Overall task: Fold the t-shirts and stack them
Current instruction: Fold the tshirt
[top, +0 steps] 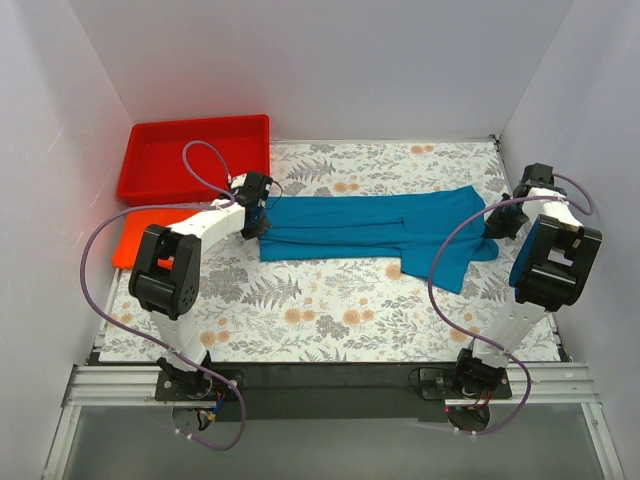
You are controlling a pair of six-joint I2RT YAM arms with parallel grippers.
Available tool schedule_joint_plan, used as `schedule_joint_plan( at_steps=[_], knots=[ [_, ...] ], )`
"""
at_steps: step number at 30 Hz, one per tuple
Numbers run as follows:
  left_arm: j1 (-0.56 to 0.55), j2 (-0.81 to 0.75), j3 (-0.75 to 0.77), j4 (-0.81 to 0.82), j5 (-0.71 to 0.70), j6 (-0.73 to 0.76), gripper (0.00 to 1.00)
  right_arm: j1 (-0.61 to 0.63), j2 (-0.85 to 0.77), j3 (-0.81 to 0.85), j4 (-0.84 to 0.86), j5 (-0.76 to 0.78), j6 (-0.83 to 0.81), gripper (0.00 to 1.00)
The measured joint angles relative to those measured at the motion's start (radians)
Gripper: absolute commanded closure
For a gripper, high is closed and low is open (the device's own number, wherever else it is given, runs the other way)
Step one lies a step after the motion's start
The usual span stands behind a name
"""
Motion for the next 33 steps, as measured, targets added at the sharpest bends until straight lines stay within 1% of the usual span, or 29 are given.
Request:
schedule_joint_plan(
  at_steps=[16,21,28,33],
  knots=[
    [-0.002,0.042,-0.009,0.054,-0.006,0.022,1.00,0.000,0.013,0.005,0.001,-0.002,-0.004,0.99],
    [-0.005,0.042,-0.014,0.057,-0.012,0.023,1.00,0.010,0.013,0.038,0.000,-0.008,-0.004,0.99],
    [-0.010,0.042,-0.016,0.059,-0.034,0.030,1.00,0.058,0.014,0.103,0.001,-0.005,-0.006,0.99],
    [-0.011,0.042,-0.028,0.064,-0.049,0.032,0.99,0.067,0.046,0.134,0.005,-0.001,-0.007,0.99]
  ],
)
